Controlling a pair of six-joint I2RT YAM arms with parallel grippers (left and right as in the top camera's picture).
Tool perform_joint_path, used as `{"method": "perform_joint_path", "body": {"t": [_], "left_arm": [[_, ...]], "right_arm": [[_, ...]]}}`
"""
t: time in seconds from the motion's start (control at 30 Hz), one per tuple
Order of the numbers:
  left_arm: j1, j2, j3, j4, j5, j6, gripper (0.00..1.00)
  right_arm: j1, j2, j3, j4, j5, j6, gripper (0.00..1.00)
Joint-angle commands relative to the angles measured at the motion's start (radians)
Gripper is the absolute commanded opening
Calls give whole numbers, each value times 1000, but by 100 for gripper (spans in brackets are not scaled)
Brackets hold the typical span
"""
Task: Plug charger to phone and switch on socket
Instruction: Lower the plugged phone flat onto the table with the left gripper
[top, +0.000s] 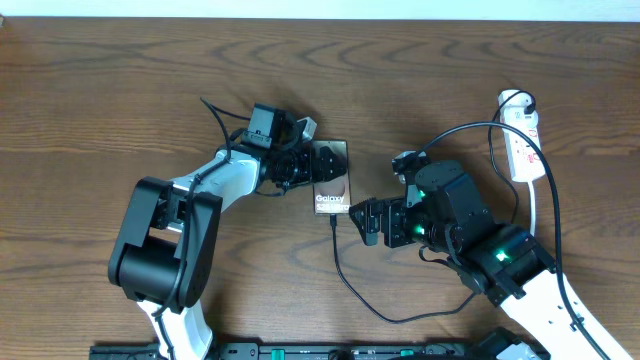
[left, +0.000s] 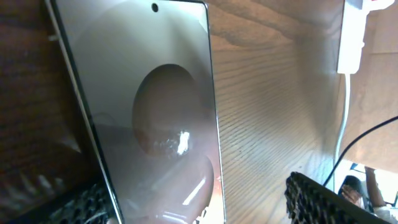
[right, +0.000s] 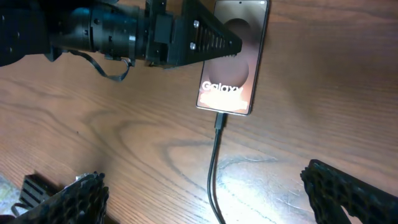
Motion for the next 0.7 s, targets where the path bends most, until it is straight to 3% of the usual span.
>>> {"method": "perform_joint_path", "body": {"t": [0.0,0.67], "left_arm": [[13,106,-71,-40,-253,10,91],[15,106,-71,-41,-301,10,93]], "right_arm": [[-3,0,17,3,25,-14,99],[-3,0,17,3,96,-14,99]]}}
